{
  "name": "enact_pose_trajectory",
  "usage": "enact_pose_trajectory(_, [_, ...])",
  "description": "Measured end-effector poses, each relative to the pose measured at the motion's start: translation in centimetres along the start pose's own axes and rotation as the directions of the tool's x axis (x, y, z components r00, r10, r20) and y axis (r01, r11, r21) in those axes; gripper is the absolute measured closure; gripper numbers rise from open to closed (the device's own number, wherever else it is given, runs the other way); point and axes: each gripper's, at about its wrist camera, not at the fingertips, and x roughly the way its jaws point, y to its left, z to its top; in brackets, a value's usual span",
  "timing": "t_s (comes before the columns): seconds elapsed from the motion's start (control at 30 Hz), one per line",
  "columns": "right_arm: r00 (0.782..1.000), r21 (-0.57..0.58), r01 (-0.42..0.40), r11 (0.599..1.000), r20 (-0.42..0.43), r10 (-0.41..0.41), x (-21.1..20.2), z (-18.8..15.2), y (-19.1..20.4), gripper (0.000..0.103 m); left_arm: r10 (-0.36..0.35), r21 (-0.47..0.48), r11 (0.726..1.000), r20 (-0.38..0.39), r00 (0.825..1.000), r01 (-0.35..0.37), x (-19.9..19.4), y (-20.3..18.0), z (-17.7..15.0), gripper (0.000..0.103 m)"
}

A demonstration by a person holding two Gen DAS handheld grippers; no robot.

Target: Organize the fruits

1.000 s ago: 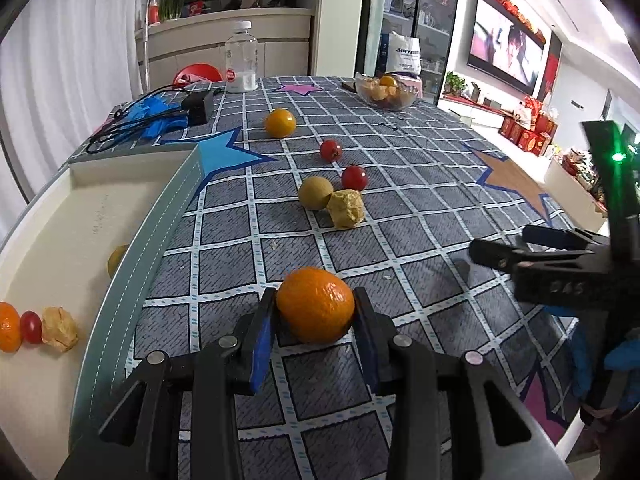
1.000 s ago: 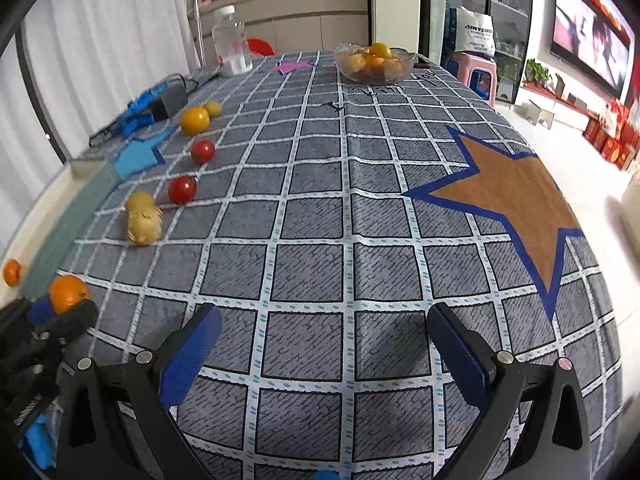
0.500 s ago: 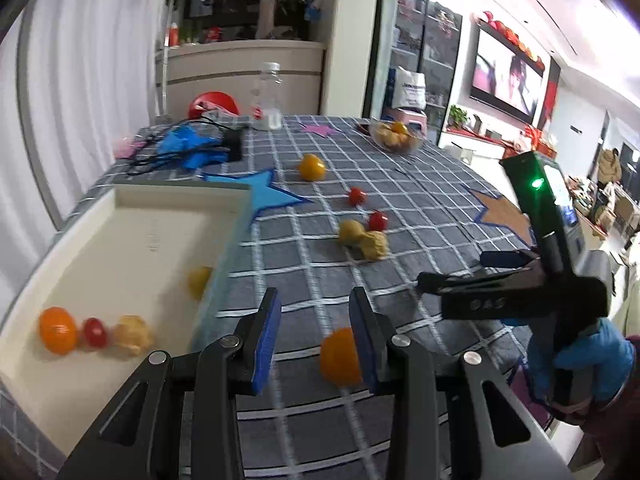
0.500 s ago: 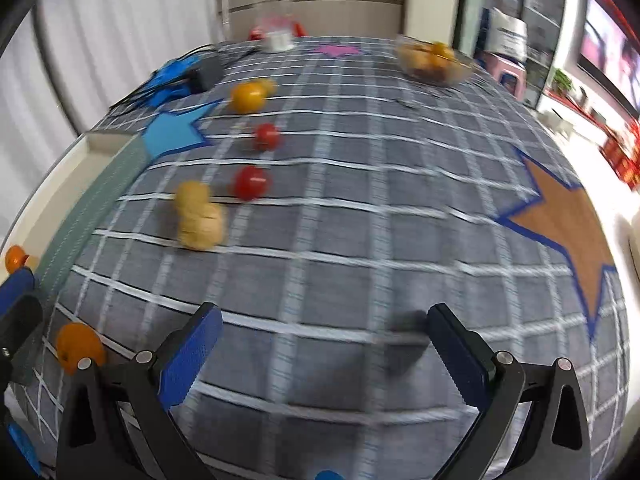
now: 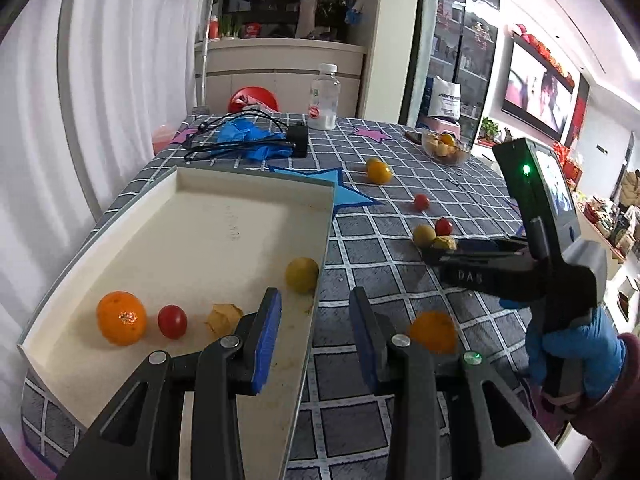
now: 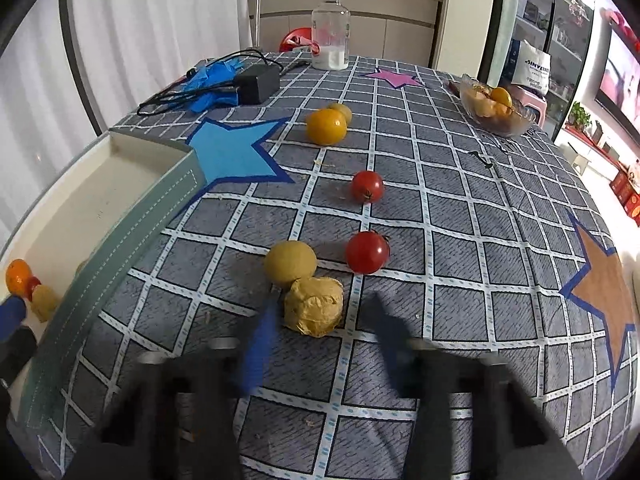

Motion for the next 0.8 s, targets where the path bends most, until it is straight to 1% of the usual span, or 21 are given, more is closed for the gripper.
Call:
enact_pose_trajectory(0.07, [1.000,0.026,-0.015,1.000,0.002,0.015,-0.1,0.0,-0.4,0.076,-0.020,0.016,1.000,-0.002,1.000,0.020,-0.1,-0.5,-0.1,0.064])
enact_pose_trajectory(0.13, [0.999,0.056,-0.034,0.998,0.012,0.033,-0.5,-0.3,-1.1,0.076,-0.058,0.041,0.997,-0.008,0.998,0.058,0.0,-1.4,-0.3,0.063])
enact_pose_trajectory(0.17, [0.999,0.067,-0.043,0.997,0.017,0.042,-0.8,-0.4,-1.4,0.076,-0.074,0.055,0.996,-0.011,0.997,0.074,0.1,-1.9,-0.3,0.059])
enact_pose_trajectory(0.2, [0.999,0.078,-0.051,0.996,0.022,0.050,-1.2,-0.7,-1.9,0.076,-0.090,0.081,0.993,-0.021,0.996,0.092,0.3,-2.7,-0.5,0.050])
enact_pose_trajectory(0.27, [0.998,0.084,-0.055,0.995,0.027,0.053,-1.7,-0.9,-2.3,0.076,-0.093,0.113,0.989,-0.036,0.995,0.097,1.1,-4.1,-0.7,0.044])
enact_pose_trajectory(0.37, [0.998,0.083,-0.061,0.995,0.036,0.058,-2.7,-1.2,-2.8,0.076,-0.107,0.134,0.984,-0.085,0.991,0.118,2.4,-5.8,-1.0,0.044])
enact_pose_trajectory(0.43, [0.997,0.083,-0.066,0.994,0.045,0.063,-3.3,-1.5,-3.0,0.076,-0.127,0.139,0.980,-0.104,0.987,0.140,3.1,-6.7,-1.1,0.044])
enact_pose_trajectory(0.53, [0.996,0.075,-0.076,0.994,0.052,0.072,-4.0,-1.9,-3.1,0.076,-0.100,0.157,0.980,-0.121,0.988,0.118,3.8,-7.7,-1.3,0.044])
enact_pose_trajectory(0.6, [0.995,0.073,-0.082,0.994,0.058,0.078,-4.3,-2.0,-3.2,0.076,-0.096,0.150,0.982,-0.147,0.985,0.118,4.4,-7.8,-1.5,0.045])
enact_pose_trajectory(0.63, [0.995,0.074,-0.086,0.994,0.059,0.082,-4.4,-2.1,-3.3,0.076,-0.098,0.138,0.983,-0.162,0.982,0.121,4.8,-7.7,-1.7,0.047])
enact_pose_trajectory(0.67, [0.995,0.075,-0.090,0.993,0.061,0.085,-4.5,-2.2,-3.3,0.076,-0.095,0.131,0.984,-0.167,0.981,0.117,5.0,-7.5,-1.7,0.053])
enact_pose_trajectory(0.7, [0.994,0.076,-0.092,0.993,0.061,0.088,-4.5,-2.2,-3.4,0.076,-0.086,0.132,0.985,-0.156,0.984,0.107,4.9,-7.5,-1.7,0.062])
enact_pose_trajectory(0.8, [0.993,0.080,-0.103,0.991,0.061,0.098,-4.6,-2.5,-3.5,0.076,-0.104,0.095,0.988,-0.163,0.981,0.121,4.9,-6.9,-1.5,0.062])
